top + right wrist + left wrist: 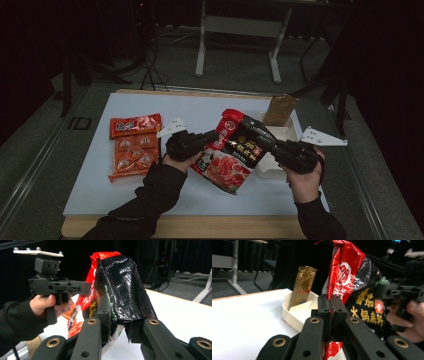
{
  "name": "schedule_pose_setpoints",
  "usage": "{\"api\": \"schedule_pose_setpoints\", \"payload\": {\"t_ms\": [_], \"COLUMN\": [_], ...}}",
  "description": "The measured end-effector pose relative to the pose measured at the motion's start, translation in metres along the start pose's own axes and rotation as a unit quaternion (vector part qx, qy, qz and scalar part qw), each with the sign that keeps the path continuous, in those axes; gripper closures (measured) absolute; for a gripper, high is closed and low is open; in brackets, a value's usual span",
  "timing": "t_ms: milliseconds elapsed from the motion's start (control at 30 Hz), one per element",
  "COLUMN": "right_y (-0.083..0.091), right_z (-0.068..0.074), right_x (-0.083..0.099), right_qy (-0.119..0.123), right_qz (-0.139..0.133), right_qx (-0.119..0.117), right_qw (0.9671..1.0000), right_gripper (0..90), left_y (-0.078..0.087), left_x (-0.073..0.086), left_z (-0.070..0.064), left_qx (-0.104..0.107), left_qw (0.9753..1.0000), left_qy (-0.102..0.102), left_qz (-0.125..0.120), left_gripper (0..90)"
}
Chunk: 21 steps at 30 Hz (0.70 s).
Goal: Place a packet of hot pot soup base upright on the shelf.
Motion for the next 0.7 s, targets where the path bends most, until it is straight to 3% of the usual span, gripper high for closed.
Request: {"api": "schedule_pose_setpoints", "payload": {"t_ms": [200,400,467,533,567,633,700], "right_y": [0.002,0.002,0.001,0.0,-0.001,-0.001,0.0], "right_z": [0.006,0.01,0.012,0.013,0.013,0.014,0.013], "right_x": [-0.007,-0.012,-0.016,-0.018,-0.019,-0.023,-0.027], "right_qy": [0.018,0.038,0.046,0.053,0.055,0.06,0.061], "right_qz": [0.012,0.022,0.027,0.03,0.031,0.032,0.03], "right_qx": [0.004,0.004,0.0,-0.002,-0.007,-0.011,-0.011], "right_qw": [0.9998,0.999,0.9986,0.9982,0.998,0.9976,0.9976], "right_gripper": [77.4,77.4,77.5,77.5,77.4,77.4,77.5], "left_y": [-0.001,-0.001,0.0,0.0,0.0,0.001,0.003], "left_x": [0.007,0.01,0.009,0.008,0.008,0.008,0.008], "left_z": [0.002,0.003,0.003,0.003,0.001,-0.001,-0.002], "left_qx": [0.02,0.033,0.042,0.039,0.038,0.033,0.029], "left_qw": [0.9995,0.999,0.9988,0.9988,0.9987,0.9983,0.9982], "left_qy": [0.004,0.012,0.009,0.007,-0.001,-0.019,-0.025], "left_qz": [0.025,0.026,0.025,0.029,0.035,0.044,0.046], "left_gripper": [86.8,84.2,79.7,69.3,68.6,57.5,51.6]}}
Point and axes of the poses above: each handheld gripper's, and its own axes: y roughly backward along the jaws, x roughly out of its underside, z roughly to its left, the point moved 7 cm from there along -y, roughly forward along the jaws, and after that the axes turned 5 degrees about -z, right-handed, at the moved point
